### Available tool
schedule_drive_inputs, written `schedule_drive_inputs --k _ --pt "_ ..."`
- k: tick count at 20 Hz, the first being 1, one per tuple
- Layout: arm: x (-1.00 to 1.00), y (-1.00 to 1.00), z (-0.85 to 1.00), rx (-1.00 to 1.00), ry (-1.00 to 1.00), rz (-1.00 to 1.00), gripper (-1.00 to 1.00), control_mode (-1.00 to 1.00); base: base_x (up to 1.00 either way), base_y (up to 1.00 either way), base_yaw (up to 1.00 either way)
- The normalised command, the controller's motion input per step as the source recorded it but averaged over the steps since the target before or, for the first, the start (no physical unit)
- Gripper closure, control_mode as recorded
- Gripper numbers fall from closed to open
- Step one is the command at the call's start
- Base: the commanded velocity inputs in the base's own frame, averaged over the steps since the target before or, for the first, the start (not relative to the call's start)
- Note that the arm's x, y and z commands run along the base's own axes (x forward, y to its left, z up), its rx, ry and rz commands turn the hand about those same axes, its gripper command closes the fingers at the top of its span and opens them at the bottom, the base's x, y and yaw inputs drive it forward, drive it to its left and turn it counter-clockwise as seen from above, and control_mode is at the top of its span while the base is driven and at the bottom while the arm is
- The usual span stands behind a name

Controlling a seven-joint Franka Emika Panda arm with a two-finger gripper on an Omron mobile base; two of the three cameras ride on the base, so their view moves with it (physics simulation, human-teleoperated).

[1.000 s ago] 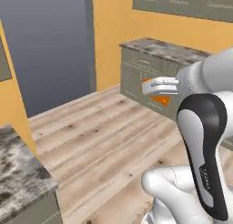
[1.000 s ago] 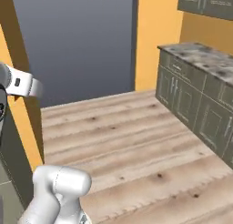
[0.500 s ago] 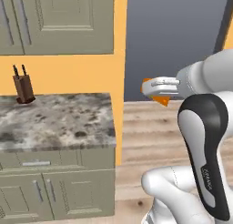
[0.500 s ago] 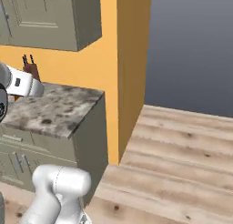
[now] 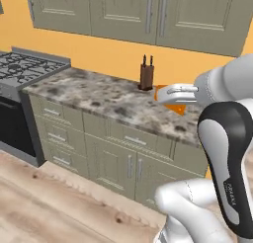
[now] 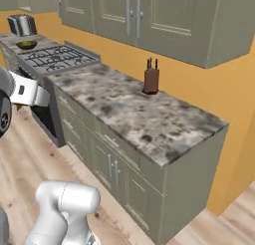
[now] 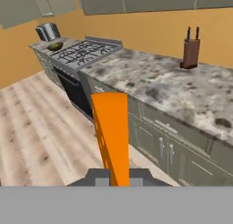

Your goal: Pick the cheese from the fridge and the cheese grater from the cabinet and place them next to the salad bowl.

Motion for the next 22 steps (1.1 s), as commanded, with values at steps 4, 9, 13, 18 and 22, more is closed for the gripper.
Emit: schedule_drive_inputs --k 4,9,13,18,22 --pt "0.0 0.0 0.0 0.0 0.0 0.0 1.0 1.0 0.54 1.0 0.15" --pt "0.0 0.0 0.0 0.0 0.0 0.0 1.0 1.0 1.0 1.0 -0.27" --pt "0.0 0.0 0.0 0.0 0.0 0.0 1.0 1.0 1.0 1.0 -0.24" --pt "0.0 0.0 0.0 0.0 0.0 0.0 1.0 1.0 1.0 1.0 -0.22" --pt "0.0 0.0 0.0 0.0 0.0 0.0 1.0 1.0 0.92 1.0 -0.18"
